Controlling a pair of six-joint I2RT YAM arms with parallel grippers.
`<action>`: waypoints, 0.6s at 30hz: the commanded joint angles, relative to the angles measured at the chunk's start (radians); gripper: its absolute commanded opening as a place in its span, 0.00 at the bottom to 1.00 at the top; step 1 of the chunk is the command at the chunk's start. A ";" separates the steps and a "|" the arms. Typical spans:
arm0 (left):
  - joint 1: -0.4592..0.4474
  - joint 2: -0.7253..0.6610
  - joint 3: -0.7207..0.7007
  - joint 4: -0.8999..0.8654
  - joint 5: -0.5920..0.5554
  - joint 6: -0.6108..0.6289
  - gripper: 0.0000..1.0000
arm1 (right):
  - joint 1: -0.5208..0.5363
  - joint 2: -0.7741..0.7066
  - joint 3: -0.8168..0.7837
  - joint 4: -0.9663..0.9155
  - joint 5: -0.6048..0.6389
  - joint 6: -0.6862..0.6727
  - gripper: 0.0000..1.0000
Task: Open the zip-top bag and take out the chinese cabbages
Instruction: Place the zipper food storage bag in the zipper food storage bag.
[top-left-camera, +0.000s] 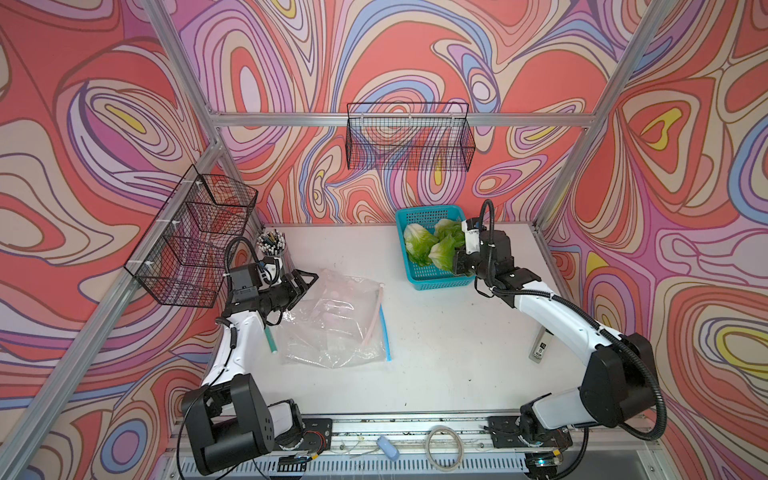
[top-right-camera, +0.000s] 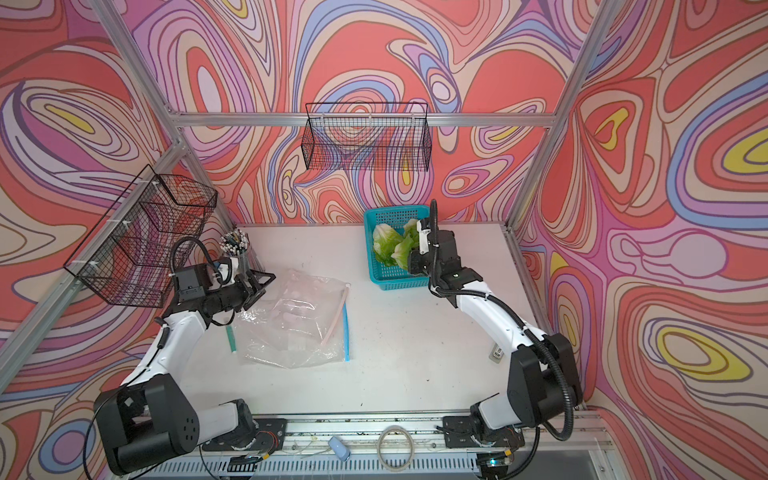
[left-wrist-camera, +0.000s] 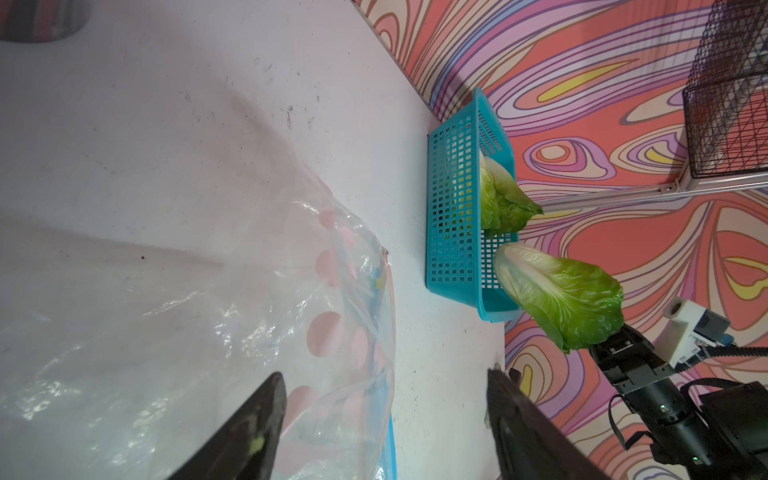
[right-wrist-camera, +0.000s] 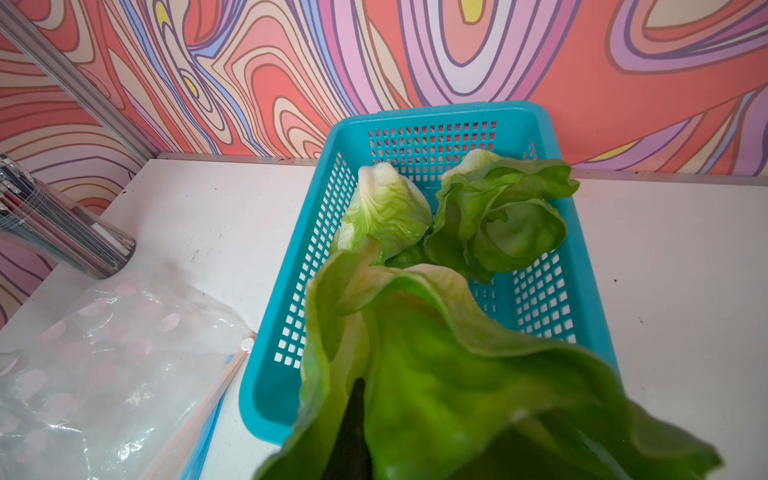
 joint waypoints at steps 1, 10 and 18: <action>0.005 -0.020 0.029 -0.029 -0.004 0.022 0.77 | -0.015 0.017 0.030 0.014 -0.051 0.016 0.00; 0.005 -0.018 0.029 -0.029 -0.005 0.022 0.77 | -0.044 0.074 0.063 0.005 -0.165 0.020 0.00; 0.005 -0.018 0.029 -0.029 -0.005 0.024 0.77 | -0.072 0.139 0.110 -0.022 -0.247 0.019 0.00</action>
